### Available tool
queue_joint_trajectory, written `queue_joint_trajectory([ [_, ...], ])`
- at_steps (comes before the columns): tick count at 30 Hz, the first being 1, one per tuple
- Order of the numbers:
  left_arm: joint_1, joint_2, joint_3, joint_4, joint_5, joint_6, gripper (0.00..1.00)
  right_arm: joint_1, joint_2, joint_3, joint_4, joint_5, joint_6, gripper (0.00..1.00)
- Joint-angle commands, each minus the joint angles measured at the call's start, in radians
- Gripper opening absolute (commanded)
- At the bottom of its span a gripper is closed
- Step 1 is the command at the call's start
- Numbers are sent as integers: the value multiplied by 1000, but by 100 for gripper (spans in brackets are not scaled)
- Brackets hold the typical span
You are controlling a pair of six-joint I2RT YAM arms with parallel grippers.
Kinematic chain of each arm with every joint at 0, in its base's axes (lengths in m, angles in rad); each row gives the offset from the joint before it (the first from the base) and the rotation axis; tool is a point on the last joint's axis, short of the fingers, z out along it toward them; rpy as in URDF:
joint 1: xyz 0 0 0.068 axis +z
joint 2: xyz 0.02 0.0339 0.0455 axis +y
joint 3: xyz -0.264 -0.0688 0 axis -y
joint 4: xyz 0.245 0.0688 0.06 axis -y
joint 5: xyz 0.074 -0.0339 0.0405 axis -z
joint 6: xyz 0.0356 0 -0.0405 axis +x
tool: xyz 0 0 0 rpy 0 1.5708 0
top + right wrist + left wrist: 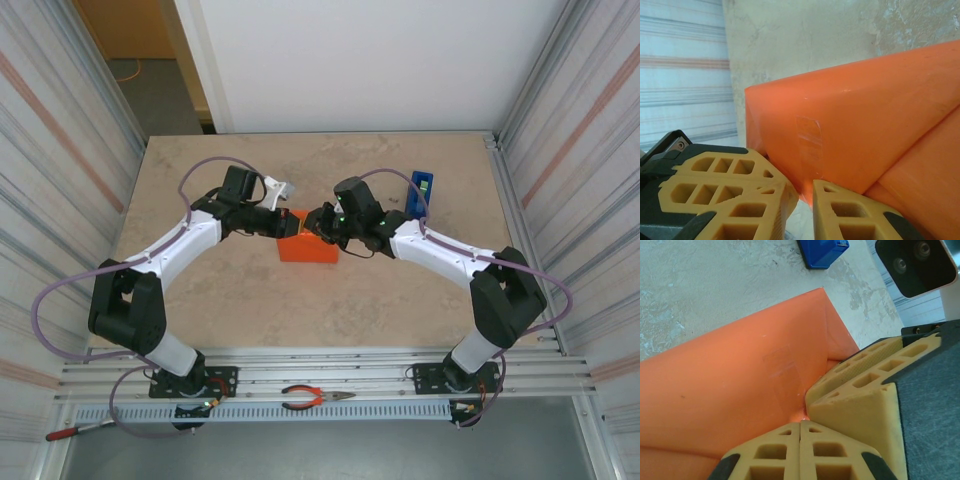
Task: Wrap the gift box in paper
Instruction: Stick the wrapping paper to the gift box.
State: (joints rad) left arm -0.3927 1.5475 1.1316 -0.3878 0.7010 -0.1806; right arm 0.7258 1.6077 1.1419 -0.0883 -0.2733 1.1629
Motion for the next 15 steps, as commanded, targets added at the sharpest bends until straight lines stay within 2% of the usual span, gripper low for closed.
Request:
queue_joint_trajectory([
  [1, -5, 3, -38, -52, -57, 26, 0, -1, -11, -27, -10, -20, 34, 23],
  [15, -5, 2, -39, -51, -56, 25, 0, -1, -35, -48, -14, -19, 37, 25],
])
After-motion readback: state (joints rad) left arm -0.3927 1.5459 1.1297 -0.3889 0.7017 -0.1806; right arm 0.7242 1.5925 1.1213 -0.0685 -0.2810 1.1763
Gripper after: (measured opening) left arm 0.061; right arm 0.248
